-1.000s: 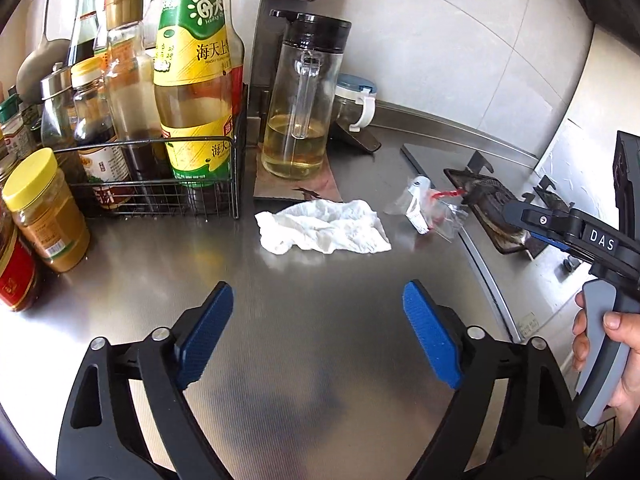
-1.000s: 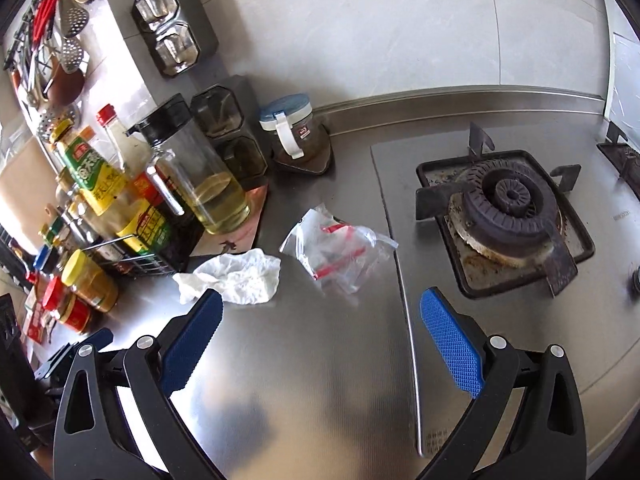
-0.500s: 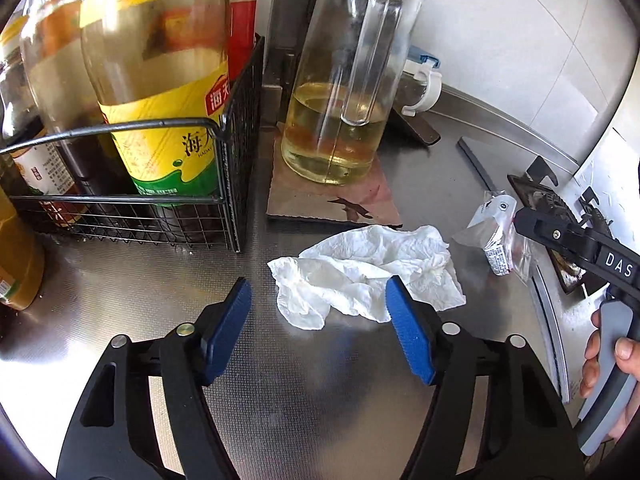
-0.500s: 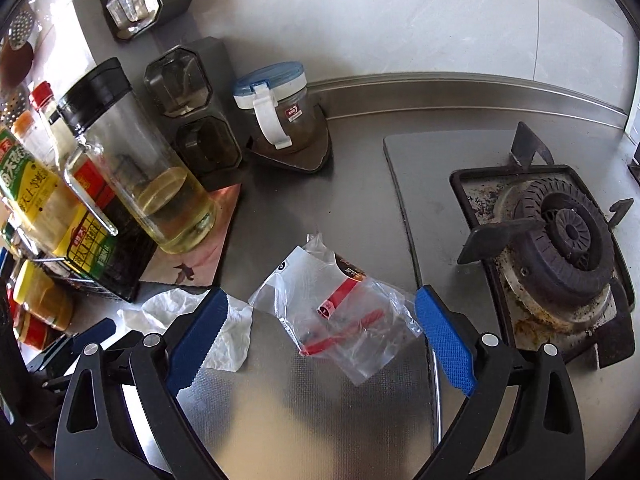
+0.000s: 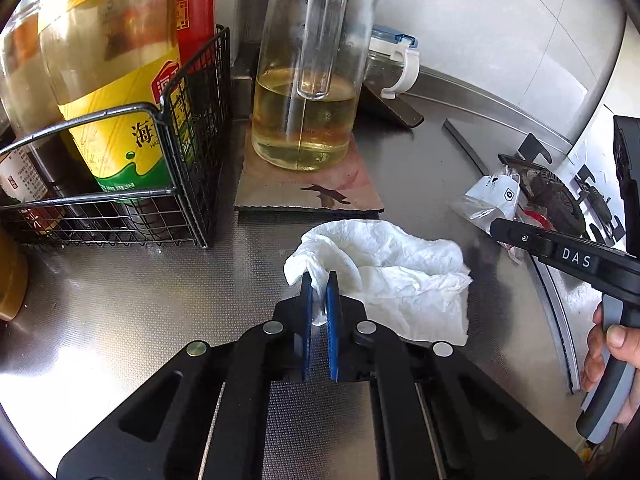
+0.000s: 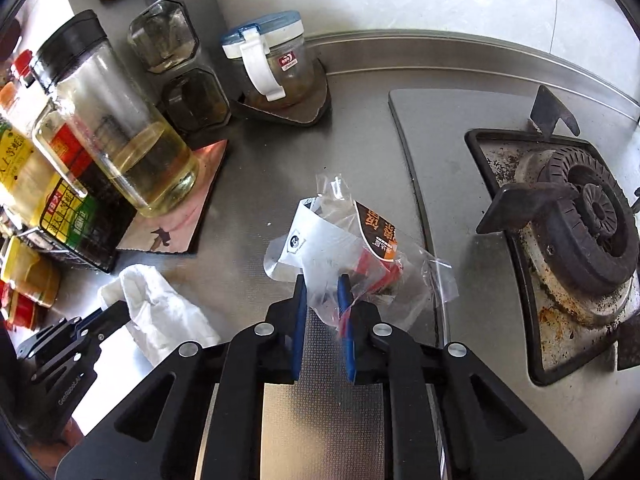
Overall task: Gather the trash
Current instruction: 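Grasp the white tissue with the left tool while the right tool grasps the clear plastic bag, then carry the tissue and plastic bag down over the floor bin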
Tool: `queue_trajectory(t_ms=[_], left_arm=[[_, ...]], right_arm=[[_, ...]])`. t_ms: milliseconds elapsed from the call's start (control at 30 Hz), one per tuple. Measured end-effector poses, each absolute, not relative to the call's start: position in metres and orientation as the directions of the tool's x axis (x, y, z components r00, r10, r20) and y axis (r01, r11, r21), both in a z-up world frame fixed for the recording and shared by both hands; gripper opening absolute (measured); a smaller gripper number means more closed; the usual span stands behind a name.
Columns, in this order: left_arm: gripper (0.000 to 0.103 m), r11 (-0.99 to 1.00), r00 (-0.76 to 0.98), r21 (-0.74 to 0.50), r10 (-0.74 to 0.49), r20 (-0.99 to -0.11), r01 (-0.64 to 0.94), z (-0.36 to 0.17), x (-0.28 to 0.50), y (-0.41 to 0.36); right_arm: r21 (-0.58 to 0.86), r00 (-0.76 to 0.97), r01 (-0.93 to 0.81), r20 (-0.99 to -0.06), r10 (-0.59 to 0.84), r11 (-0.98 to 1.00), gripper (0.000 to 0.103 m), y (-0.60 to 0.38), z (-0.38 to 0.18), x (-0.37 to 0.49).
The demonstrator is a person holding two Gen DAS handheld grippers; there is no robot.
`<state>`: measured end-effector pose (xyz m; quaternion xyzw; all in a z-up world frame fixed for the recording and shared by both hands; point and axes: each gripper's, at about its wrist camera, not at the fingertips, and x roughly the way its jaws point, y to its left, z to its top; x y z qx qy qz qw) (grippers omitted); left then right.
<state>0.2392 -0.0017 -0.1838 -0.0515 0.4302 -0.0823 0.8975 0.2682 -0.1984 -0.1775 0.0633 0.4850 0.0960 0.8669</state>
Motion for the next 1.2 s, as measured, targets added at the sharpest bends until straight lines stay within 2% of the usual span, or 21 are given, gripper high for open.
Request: queue_trajectory(t_ms=[267,667,967,1200], left_arm=[[0.004,0.982,0.653,-0.135,-0.187,-0.734,0.13,-0.16,0.201,-0.004],[0.004,0.985,0.69,-0.13,-0.174,-0.702,0.117,-0.113,0.083,-0.002],[0.004,0.987,0.698,-0.116,-0.159,-0.698,0.11,-0.099,-0.02,-0.005],[0.004,0.988,0.667,-0.118,-0.155,-0.729,0.101,-0.116,-0.085,-0.003]], right_arm=[[0.248,0.539,-0.157,-0.79,0.293,0.956,0.014,-0.203,-0.15,0.226],[0.264,0.565,-0.255,-0.74,0.365,0.93,0.014,-0.213,-0.099,0.114],[0.323,0.508,-0.304,-0.741,0.439,0.896,0.014,-0.219,-0.096,0.022],[0.35,0.419,-0.344,-0.773,0.476,0.871,0.015,-0.221,-0.112,-0.042]])
